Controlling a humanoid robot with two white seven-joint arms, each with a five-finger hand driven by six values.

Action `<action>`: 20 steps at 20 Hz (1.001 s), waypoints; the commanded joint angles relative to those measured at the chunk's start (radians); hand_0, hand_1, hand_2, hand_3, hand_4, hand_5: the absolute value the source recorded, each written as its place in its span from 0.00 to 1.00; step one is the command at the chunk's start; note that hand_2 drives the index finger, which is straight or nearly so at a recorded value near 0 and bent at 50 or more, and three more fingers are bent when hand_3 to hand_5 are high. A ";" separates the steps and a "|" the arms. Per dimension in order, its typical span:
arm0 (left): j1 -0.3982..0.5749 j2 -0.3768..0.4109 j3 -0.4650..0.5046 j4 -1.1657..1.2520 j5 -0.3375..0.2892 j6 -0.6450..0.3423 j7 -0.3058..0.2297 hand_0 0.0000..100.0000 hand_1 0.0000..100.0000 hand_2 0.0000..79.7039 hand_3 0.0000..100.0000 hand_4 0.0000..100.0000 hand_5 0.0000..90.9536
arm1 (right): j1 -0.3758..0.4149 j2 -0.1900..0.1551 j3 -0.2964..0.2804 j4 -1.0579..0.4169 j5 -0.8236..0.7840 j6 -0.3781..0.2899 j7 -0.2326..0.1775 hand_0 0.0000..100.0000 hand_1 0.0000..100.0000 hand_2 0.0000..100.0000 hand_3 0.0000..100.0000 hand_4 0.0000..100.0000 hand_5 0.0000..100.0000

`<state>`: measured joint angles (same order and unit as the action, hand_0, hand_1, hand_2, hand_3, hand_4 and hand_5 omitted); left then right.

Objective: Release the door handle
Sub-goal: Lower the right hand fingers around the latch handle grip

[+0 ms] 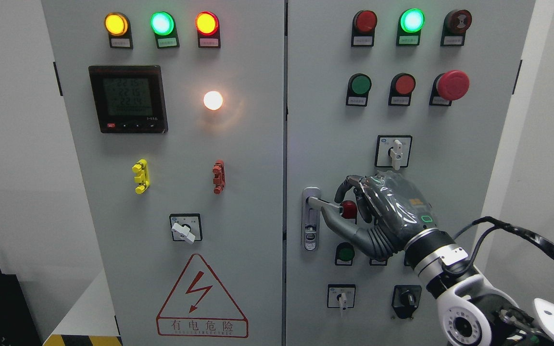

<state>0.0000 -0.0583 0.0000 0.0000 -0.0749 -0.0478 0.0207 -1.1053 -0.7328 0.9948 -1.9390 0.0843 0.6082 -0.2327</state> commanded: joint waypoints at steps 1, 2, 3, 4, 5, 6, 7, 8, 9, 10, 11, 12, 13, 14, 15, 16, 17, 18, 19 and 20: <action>-0.003 0.000 0.002 0.009 0.000 0.000 -0.001 0.12 0.39 0.00 0.00 0.00 0.00 | 0.002 0.006 -0.004 0.002 -0.001 -0.001 0.000 0.36 0.20 0.49 1.00 1.00 1.00; -0.003 0.000 0.002 0.009 0.001 0.000 -0.001 0.12 0.39 0.00 0.00 0.00 0.00 | 0.002 0.004 -0.004 0.002 -0.001 -0.001 -0.002 0.36 0.20 0.49 1.00 1.00 1.00; -0.003 0.000 0.002 0.009 0.000 0.000 -0.001 0.12 0.39 0.00 0.00 0.00 0.00 | 0.002 0.003 -0.004 0.003 -0.001 -0.001 -0.002 0.36 0.20 0.49 1.00 1.00 1.00; -0.003 0.000 0.002 0.009 0.001 0.000 -0.001 0.12 0.39 0.00 0.00 0.00 0.00 | 0.001 0.001 -0.004 0.003 -0.001 -0.001 0.000 0.36 0.20 0.49 1.00 1.00 1.00; -0.003 0.000 0.002 0.009 0.000 0.000 -0.001 0.12 0.39 0.00 0.00 0.00 0.00 | -0.001 -0.002 -0.004 0.003 -0.001 -0.001 -0.002 0.36 0.20 0.49 1.00 1.00 1.00; -0.003 0.000 0.002 0.009 0.000 0.000 -0.001 0.12 0.39 0.00 0.00 0.00 0.00 | -0.001 -0.002 -0.004 0.003 -0.001 -0.001 0.000 0.36 0.20 0.49 1.00 1.00 1.00; -0.003 0.000 0.002 0.009 0.000 0.000 -0.001 0.12 0.39 0.00 0.00 0.00 0.00 | -0.001 0.000 -0.005 0.006 -0.003 -0.001 0.000 0.37 0.20 0.49 1.00 1.00 1.00; -0.003 0.000 0.002 0.009 0.000 0.000 -0.001 0.12 0.39 0.00 0.00 0.00 0.00 | -0.002 0.000 -0.004 0.008 -0.008 -0.001 -0.002 0.37 0.20 0.49 1.00 1.00 1.00; -0.003 0.000 0.002 0.009 0.001 0.000 -0.001 0.12 0.39 0.00 0.00 0.00 0.00 | -0.002 0.000 -0.004 0.009 -0.014 -0.001 -0.002 0.37 0.20 0.49 1.00 1.00 1.00; -0.003 0.000 0.002 0.009 0.001 0.000 -0.001 0.12 0.39 0.00 0.00 0.00 0.00 | -0.004 0.000 -0.004 0.009 -0.015 -0.001 -0.002 0.37 0.20 0.49 1.00 1.00 1.00; -0.003 0.000 0.002 0.009 0.000 0.000 -0.001 0.12 0.39 0.00 0.00 0.00 0.00 | -0.004 0.000 -0.005 0.011 -0.014 -0.001 -0.002 0.37 0.20 0.49 1.00 1.00 1.00; -0.003 0.000 0.002 0.009 0.001 0.000 -0.001 0.12 0.39 0.00 0.00 0.00 0.00 | -0.004 0.001 -0.005 0.011 -0.015 -0.001 -0.002 0.37 0.20 0.49 1.00 1.00 1.00; -0.003 0.000 0.002 0.009 0.000 0.000 -0.001 0.12 0.39 0.00 0.00 0.00 0.00 | -0.004 0.001 -0.005 0.014 -0.015 -0.001 -0.002 0.37 0.20 0.49 1.00 1.00 1.00; -0.003 0.000 0.002 0.009 0.001 0.000 -0.001 0.12 0.39 0.00 0.00 0.00 0.00 | -0.004 0.001 -0.005 0.014 -0.015 -0.001 -0.002 0.37 0.20 0.49 1.00 1.00 1.00; -0.003 0.000 0.002 0.009 0.000 0.000 -0.001 0.12 0.39 0.00 0.00 0.00 0.00 | -0.004 0.001 -0.005 0.015 -0.015 -0.001 -0.002 0.37 0.20 0.49 1.00 1.00 1.00; -0.003 0.000 0.002 0.009 0.000 0.000 -0.001 0.12 0.39 0.00 0.00 0.00 0.00 | -0.004 0.001 -0.005 0.017 -0.015 -0.001 -0.002 0.37 0.20 0.49 1.00 1.00 1.00; -0.003 0.000 0.002 0.009 0.000 0.000 -0.001 0.12 0.39 0.00 0.00 0.00 0.00 | -0.004 0.003 -0.007 0.018 -0.015 -0.001 -0.002 0.37 0.20 0.49 1.00 1.00 1.00; -0.003 0.000 0.002 0.009 0.000 0.000 -0.001 0.12 0.39 0.00 0.00 0.00 0.00 | -0.004 0.003 -0.008 0.021 -0.015 -0.001 -0.002 0.37 0.20 0.49 1.00 1.00 1.00; -0.003 0.000 0.002 0.009 0.000 0.000 -0.001 0.12 0.39 0.00 0.00 0.00 0.00 | -0.004 0.004 -0.008 0.023 -0.015 -0.001 -0.002 0.37 0.20 0.49 1.00 1.00 1.00; -0.002 0.000 0.002 0.009 0.000 0.000 -0.001 0.12 0.39 0.00 0.00 0.00 0.00 | -0.002 0.006 -0.010 0.023 -0.015 -0.001 -0.002 0.37 0.20 0.49 1.00 1.00 1.00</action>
<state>0.0000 -0.0583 0.0000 0.0000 -0.0748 -0.0478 0.0207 -1.1083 -0.7314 0.9899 -1.9272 0.0706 0.6081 -0.2343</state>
